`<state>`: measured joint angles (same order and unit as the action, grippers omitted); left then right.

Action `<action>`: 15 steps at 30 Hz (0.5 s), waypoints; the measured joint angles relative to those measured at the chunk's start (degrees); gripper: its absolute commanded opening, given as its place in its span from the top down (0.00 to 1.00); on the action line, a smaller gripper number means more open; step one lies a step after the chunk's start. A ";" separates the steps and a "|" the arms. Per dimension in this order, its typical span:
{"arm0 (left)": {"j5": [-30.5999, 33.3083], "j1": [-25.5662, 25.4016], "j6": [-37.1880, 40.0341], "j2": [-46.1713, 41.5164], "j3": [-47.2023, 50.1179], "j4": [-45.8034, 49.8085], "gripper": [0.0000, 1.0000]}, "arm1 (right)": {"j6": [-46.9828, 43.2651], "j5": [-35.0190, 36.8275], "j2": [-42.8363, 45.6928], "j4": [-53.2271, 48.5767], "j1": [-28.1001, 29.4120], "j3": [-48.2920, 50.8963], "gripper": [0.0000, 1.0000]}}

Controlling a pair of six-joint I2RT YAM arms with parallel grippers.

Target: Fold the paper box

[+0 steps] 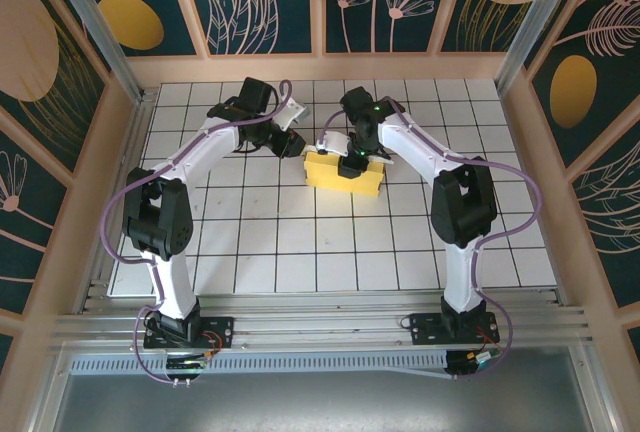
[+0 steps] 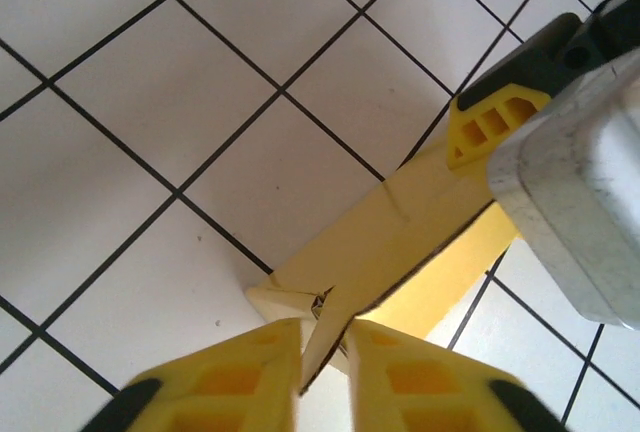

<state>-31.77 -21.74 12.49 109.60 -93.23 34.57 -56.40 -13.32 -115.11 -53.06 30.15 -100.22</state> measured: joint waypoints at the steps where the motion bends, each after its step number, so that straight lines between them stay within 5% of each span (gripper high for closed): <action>1: -0.22 0.00 0.02 0.04 -0.13 0.04 0.90 | 0.00 0.00 0.00 0.00 0.00 0.00 0.71; 15: -3.13 0.37 -5.35 -0.74 2.73 -4.00 1.00 | 0.28 0.00 0.00 0.20 -0.04 0.02 0.72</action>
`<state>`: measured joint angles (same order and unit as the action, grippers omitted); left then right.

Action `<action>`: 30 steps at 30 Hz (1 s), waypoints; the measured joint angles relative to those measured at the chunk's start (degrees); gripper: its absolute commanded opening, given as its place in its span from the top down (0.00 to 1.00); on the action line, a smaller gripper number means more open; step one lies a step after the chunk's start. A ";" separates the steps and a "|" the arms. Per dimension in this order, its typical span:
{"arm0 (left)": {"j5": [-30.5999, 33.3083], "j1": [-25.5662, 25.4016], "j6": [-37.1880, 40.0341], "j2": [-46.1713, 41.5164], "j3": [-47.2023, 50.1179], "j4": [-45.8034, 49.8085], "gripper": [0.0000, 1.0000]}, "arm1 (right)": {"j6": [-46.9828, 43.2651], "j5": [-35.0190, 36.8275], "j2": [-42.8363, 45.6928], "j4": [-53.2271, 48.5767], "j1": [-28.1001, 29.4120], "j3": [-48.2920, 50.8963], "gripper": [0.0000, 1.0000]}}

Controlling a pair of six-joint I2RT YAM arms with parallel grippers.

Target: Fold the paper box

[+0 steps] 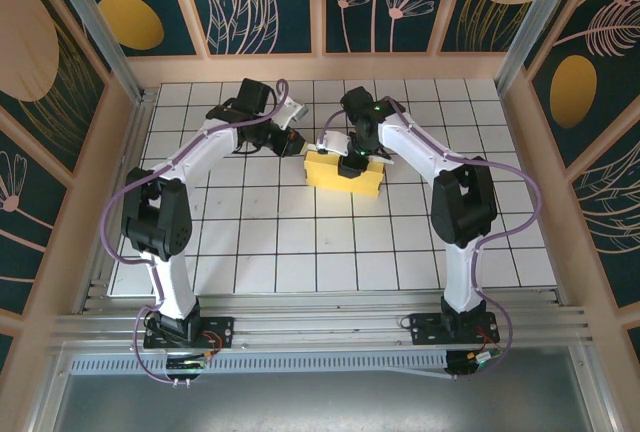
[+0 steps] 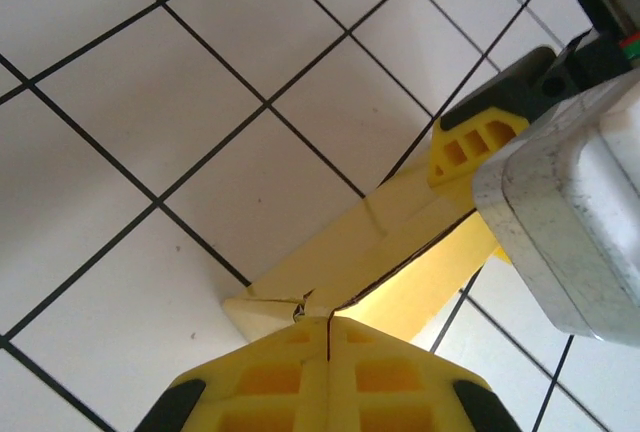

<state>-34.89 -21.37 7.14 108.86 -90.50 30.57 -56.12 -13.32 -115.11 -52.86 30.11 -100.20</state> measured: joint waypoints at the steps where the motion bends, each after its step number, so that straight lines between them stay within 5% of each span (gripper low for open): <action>1: -0.39 0.04 -1.05 -0.39 0.90 -0.94 1.00 | 0.02 0.02 0.00 -0.02 0.00 0.00 0.72; 30: 2.73 -1.55 -17.94 -6.69 16.79 -23.02 1.00 | 2.80 1.03 1.14 2.10 0.00 1.92 0.75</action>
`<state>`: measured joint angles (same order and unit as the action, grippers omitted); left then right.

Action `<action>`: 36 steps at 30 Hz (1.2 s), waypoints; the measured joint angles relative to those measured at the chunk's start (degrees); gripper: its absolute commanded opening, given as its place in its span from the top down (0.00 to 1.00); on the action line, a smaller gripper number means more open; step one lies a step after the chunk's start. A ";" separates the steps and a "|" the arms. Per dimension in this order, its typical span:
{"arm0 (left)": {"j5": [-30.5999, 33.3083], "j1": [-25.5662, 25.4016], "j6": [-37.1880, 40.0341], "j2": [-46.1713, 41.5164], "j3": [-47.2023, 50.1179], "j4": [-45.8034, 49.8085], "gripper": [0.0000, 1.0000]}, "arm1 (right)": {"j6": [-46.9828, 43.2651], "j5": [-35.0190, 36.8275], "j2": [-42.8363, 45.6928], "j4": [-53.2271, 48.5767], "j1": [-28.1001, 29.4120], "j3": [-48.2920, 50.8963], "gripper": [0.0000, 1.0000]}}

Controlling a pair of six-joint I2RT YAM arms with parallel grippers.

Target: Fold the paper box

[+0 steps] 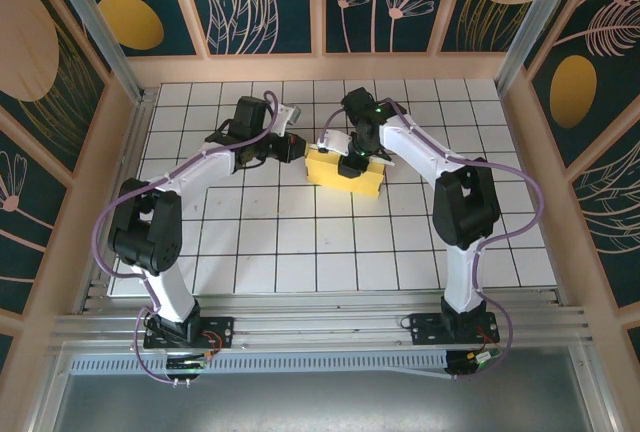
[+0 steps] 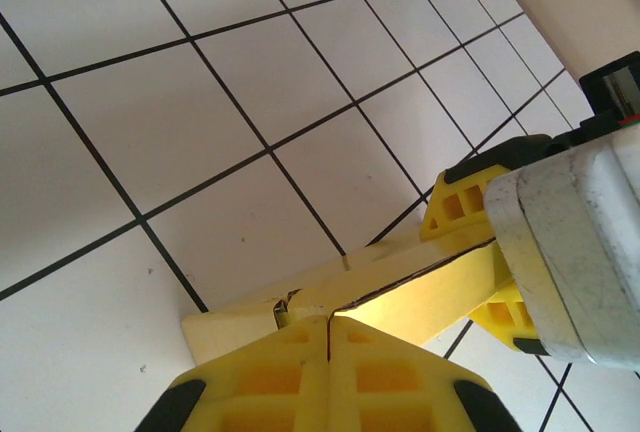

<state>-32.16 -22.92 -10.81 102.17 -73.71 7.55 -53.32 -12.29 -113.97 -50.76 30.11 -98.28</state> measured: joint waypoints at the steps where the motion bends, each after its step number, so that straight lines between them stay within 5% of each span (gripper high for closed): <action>1: 0.15 -0.02 0.00 -0.20 0.48 -0.52 1.00 | 0.00 0.02 0.00 0.00 0.00 0.00 0.75; 24: 1.18 -0.46 3.30 -1.60 6.40 -7.93 1.00 | 1.25 0.24 0.22 0.68 0.04 0.42 0.72; 36: 2.71 -1.18 3.02 -0.74 5.70 -6.43 1.00 | 4.46 -3.10 0.85 8.59 -0.20 2.16 0.43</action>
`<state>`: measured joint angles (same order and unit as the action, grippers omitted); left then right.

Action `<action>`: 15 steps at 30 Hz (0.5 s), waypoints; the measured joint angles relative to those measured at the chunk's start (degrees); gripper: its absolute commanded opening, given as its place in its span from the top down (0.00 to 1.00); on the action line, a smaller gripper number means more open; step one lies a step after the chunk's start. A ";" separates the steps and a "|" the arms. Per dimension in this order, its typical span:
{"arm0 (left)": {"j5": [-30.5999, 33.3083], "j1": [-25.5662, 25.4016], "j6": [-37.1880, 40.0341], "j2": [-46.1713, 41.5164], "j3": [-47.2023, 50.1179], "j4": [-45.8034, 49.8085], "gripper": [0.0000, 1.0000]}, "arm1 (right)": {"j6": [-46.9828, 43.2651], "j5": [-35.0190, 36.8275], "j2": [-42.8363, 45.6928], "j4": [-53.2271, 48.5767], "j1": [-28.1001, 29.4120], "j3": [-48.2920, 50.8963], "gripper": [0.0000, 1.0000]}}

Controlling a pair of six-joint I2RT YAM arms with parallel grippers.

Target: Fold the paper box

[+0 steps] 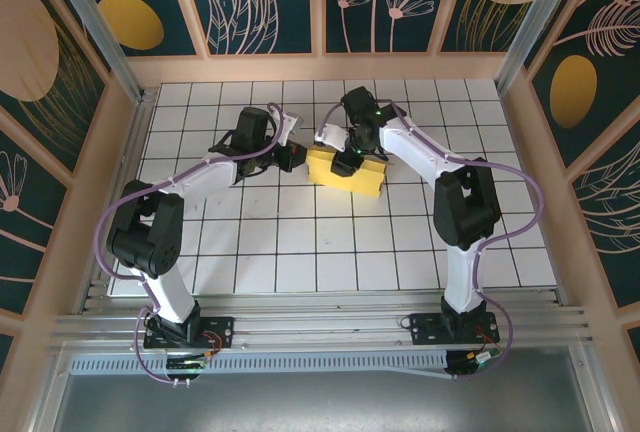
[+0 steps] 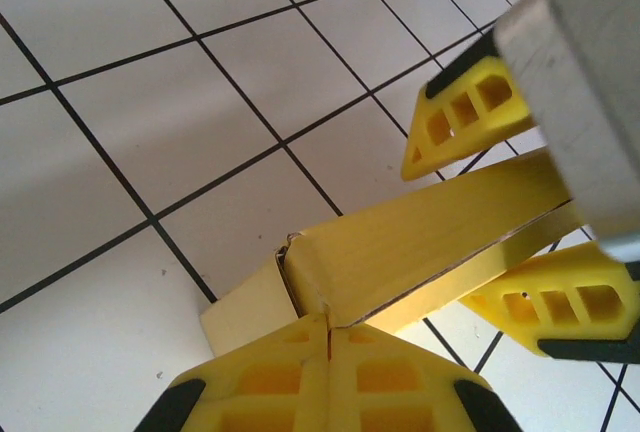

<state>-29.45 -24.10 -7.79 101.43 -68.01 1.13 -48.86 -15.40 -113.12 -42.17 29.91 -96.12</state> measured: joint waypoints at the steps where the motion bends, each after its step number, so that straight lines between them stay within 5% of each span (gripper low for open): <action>1: 0.00 -0.04 -0.04 0.00 -0.15 0.39 1.00 | 0.22 -0.72 0.35 0.90 -0.13 0.35 0.42; 8: 0.00 -0.35 -1.33 0.00 -1.53 3.37 1.00 | 4.98 -6.38 6.64 8.90 -2.29 4.22 0.38; 15: 0.13 -0.59 -3.52 0.22 -3.67 7.50 1.00 | 22.60 -10.71 22.34 25.59 -9.79 18.69 0.40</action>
<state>-29.32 -24.69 -11.31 101.65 -71.68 8.62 -26.26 -26.11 -90.78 -16.58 20.12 -77.43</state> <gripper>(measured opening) 0.043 0.601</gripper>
